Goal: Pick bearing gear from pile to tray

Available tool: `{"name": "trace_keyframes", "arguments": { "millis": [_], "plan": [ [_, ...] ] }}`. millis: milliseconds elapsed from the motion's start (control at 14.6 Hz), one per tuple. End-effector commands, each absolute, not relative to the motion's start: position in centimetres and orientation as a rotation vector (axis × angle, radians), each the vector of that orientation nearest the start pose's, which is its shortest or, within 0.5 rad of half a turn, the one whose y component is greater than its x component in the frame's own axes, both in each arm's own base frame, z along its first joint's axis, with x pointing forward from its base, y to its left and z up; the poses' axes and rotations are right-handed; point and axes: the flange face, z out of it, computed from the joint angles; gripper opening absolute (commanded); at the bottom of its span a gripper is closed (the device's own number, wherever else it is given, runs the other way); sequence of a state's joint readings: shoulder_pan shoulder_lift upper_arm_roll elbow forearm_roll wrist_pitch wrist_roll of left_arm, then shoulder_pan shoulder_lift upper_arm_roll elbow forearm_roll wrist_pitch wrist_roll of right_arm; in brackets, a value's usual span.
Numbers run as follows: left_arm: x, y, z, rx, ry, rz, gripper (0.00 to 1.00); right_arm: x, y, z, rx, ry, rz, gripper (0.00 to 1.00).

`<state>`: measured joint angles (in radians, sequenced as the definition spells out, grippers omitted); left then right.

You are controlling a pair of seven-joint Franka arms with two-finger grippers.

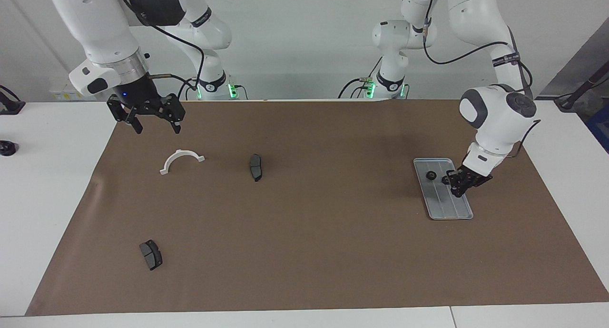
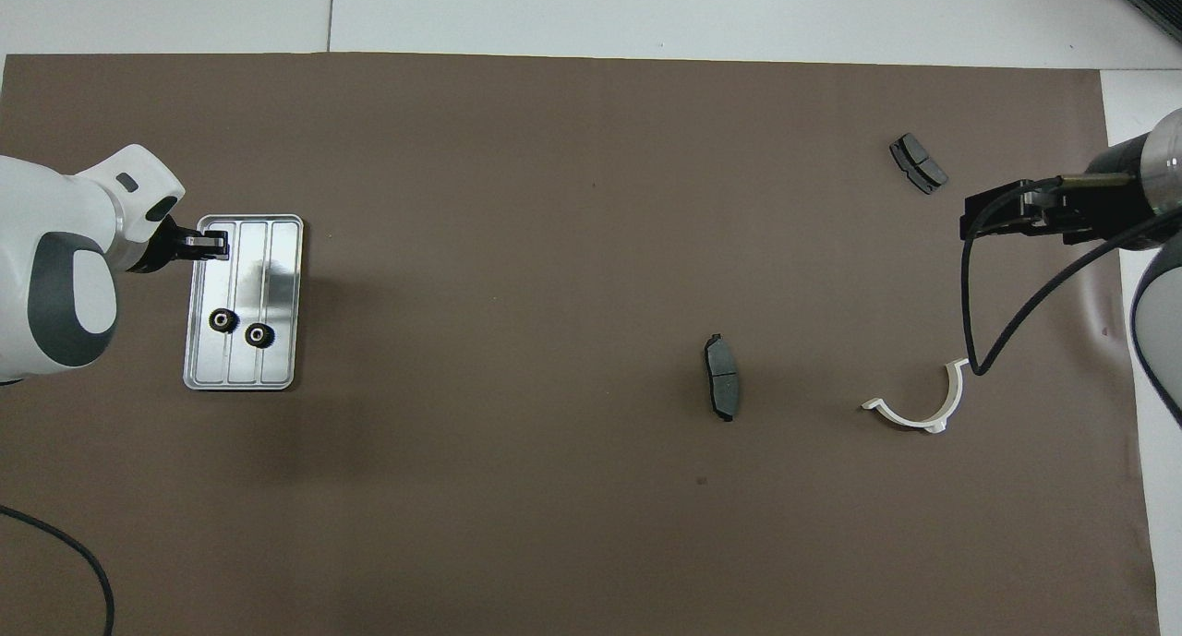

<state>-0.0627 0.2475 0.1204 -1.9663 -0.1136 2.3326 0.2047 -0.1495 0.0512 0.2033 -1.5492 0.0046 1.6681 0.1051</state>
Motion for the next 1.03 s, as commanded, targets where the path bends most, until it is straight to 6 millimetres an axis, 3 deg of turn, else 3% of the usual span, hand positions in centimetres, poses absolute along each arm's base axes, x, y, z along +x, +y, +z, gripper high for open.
{"name": "trace_keyframes", "arguments": {
  "millis": [0,68,205,274,547,958],
  "plan": [
    [61.2,2.9,34.2,-3.185,0.165,-0.205,0.14,57.4,2.7,61.5,-3.115,0.078,-0.109,1.0],
    [61.2,2.8,34.2,-3.186,0.168,-0.2,0.28,57.4,2.7,61.5,-3.115,0.078,-0.109,1.0],
    [61.2,2.4,34.2,-3.187,0.178,-0.191,0.8,57.4,2.7,61.5,-3.115,0.078,-0.109,1.0],
    [61.3,2.4,34.5,-3.186,0.18,-0.195,0.99,57.4,2.7,61.5,-3.115,0.078,-0.109,1.0],
    [61.2,2.3,37.7,-3.181,0.181,-0.276,1.0,57.4,2.7,61.5,-3.115,0.078,-0.109,1.0],
    [59.0,2.2,49.2,-3.187,0.206,-0.367,1.0,57.4,2.7,61.5,-3.115,0.078,-0.109,1.0]
  ]
}}
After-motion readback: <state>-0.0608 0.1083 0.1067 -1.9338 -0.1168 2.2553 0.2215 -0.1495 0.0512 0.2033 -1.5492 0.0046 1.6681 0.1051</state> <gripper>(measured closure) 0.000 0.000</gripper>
